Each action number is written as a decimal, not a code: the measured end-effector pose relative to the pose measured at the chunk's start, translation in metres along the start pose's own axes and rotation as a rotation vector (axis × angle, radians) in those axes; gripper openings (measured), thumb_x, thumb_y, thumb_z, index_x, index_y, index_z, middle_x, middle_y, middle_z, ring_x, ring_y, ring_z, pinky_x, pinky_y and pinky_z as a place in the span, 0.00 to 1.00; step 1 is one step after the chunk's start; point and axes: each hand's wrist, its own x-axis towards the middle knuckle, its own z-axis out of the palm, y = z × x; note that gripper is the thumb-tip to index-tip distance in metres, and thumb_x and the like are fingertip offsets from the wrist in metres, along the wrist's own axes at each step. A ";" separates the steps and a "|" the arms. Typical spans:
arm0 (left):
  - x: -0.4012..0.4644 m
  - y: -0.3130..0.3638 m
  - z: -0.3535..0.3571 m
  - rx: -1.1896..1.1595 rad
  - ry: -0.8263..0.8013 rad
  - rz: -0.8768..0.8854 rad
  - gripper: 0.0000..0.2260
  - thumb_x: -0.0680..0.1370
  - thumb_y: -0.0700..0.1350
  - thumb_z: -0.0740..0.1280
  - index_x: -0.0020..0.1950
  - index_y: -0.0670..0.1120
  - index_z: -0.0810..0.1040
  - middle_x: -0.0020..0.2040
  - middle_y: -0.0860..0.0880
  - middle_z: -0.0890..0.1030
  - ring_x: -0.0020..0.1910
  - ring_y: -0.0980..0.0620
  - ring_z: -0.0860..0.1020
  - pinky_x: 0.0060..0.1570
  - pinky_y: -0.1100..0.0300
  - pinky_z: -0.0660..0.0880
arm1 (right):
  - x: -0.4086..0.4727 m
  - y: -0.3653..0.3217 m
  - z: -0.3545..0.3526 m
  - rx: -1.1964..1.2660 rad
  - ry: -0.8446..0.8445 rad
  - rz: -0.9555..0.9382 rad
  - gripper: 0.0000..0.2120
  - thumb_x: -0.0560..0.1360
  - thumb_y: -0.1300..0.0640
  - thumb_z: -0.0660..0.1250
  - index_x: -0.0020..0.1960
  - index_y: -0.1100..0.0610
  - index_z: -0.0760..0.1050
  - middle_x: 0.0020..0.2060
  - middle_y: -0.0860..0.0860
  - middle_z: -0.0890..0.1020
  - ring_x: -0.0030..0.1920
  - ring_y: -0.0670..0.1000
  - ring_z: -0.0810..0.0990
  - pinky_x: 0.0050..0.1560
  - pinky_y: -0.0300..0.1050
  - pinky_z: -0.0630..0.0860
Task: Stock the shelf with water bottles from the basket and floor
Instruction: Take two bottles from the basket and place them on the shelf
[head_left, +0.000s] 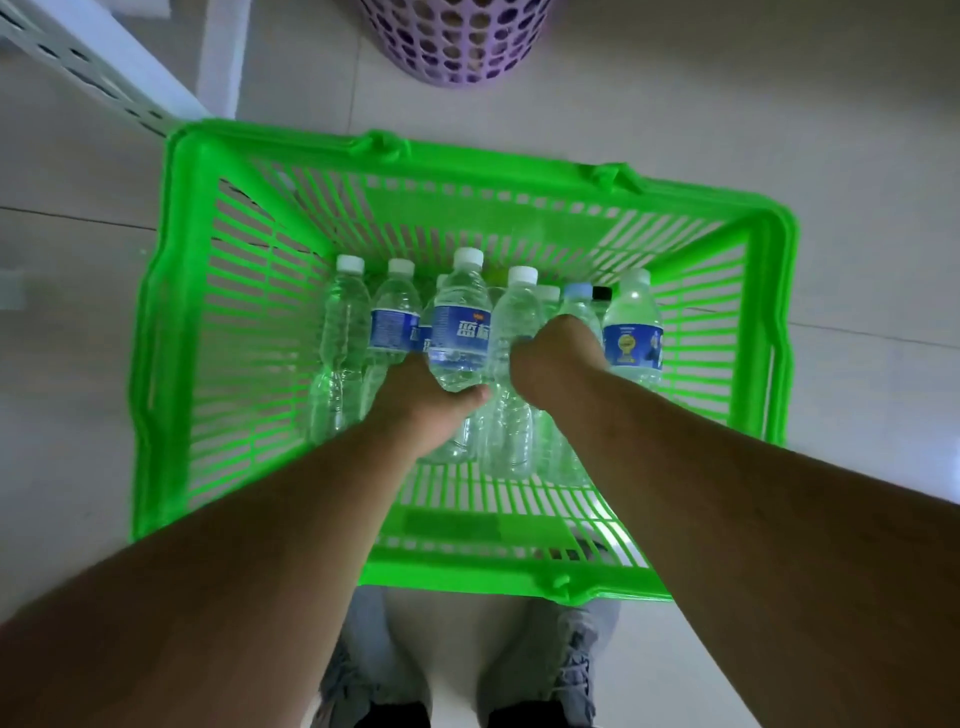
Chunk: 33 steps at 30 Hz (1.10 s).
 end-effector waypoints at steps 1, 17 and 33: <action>0.001 -0.001 -0.003 0.005 -0.015 -0.001 0.28 0.69 0.61 0.75 0.62 0.49 0.74 0.55 0.49 0.81 0.46 0.50 0.80 0.43 0.60 0.75 | 0.007 -0.001 0.003 0.014 0.010 0.009 0.08 0.78 0.54 0.64 0.45 0.58 0.70 0.47 0.55 0.76 0.51 0.59 0.79 0.42 0.43 0.69; 0.008 -0.026 -0.031 -0.125 -0.031 -0.156 0.29 0.72 0.64 0.71 0.61 0.43 0.74 0.53 0.49 0.78 0.49 0.49 0.77 0.43 0.60 0.73 | 0.020 -0.020 0.036 0.218 -0.094 0.009 0.29 0.74 0.34 0.67 0.56 0.60 0.72 0.38 0.54 0.76 0.38 0.52 0.77 0.40 0.44 0.73; -0.181 0.021 -0.129 -0.309 0.130 0.048 0.15 0.68 0.55 0.78 0.47 0.47 0.82 0.43 0.48 0.85 0.45 0.49 0.83 0.41 0.63 0.74 | -0.170 -0.035 -0.066 0.442 0.135 -0.342 0.16 0.72 0.40 0.73 0.53 0.50 0.79 0.39 0.43 0.83 0.35 0.37 0.79 0.34 0.35 0.73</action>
